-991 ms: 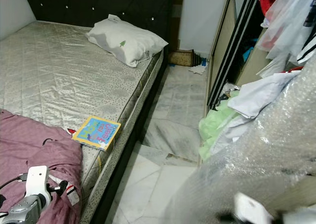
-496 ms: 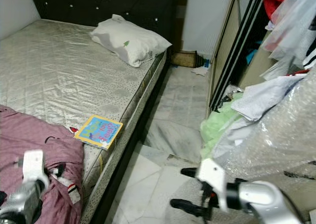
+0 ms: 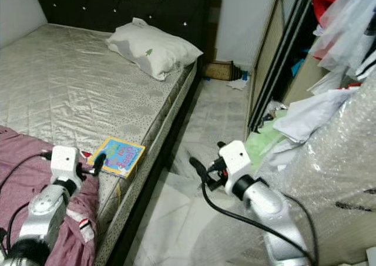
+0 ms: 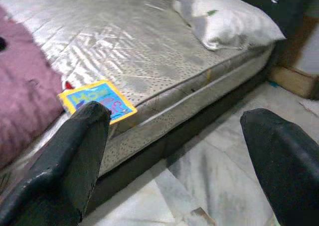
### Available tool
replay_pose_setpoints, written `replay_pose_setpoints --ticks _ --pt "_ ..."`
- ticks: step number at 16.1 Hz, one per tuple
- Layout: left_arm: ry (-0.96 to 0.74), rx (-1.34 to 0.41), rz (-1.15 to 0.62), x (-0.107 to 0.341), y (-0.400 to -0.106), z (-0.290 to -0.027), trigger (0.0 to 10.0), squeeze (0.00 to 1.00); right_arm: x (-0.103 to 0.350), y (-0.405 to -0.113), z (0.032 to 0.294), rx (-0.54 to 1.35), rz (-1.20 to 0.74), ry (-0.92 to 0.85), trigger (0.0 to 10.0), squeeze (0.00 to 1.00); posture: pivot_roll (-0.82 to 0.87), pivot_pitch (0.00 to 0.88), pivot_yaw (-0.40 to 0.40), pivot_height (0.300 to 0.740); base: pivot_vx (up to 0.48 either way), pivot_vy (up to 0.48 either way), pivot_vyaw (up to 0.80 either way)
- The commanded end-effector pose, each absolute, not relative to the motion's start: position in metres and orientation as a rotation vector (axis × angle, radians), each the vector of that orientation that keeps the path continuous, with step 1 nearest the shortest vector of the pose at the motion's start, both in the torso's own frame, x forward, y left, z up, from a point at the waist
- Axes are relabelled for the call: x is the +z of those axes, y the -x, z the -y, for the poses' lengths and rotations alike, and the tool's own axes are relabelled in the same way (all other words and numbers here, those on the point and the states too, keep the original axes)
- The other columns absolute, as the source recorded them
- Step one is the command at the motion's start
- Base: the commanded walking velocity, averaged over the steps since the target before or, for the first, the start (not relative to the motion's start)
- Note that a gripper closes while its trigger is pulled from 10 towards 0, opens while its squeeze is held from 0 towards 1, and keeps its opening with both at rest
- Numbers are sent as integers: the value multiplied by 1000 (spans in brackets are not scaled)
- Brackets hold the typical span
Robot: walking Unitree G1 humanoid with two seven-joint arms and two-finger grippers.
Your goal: Clean up the room
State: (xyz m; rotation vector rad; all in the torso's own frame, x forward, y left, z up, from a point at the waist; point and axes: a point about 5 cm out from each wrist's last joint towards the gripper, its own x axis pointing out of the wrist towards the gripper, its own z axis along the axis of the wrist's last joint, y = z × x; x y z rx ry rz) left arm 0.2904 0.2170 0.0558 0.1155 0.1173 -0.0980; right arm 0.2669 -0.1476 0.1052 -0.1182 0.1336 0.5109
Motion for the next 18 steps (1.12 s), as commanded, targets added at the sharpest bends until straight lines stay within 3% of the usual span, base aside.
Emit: replay_pose_setpoints --ticks 1,7,9,13,18 --pt "-121 -125 -22 71 -288 -204 10000 0 100 -267 147 454 -147 103 10000 0 -101 49 -7 740 0 0 0" --pt "-116 -69 181 114 -266 -167 10000 0 102 -285 153 208 -81 32 10000 0 -80 45 -6 740 0 0 0" --pt "-126 -58 192 115 -267 -170 10000 0 103 -297 155 154 -72 -6 10000 0 -71 15 -1 740 0 0 0" --pt "-97 54 156 107 -267 -185 10000 0 104 -309 147 164 -45 -12 10000 0 -55 0 -4 740 0 0 0" --pt "-76 48 142 115 -268 -172 10000 0 109 -314 135 225 -13 1 10000 0 -68 0 -26 740 0 0 743"
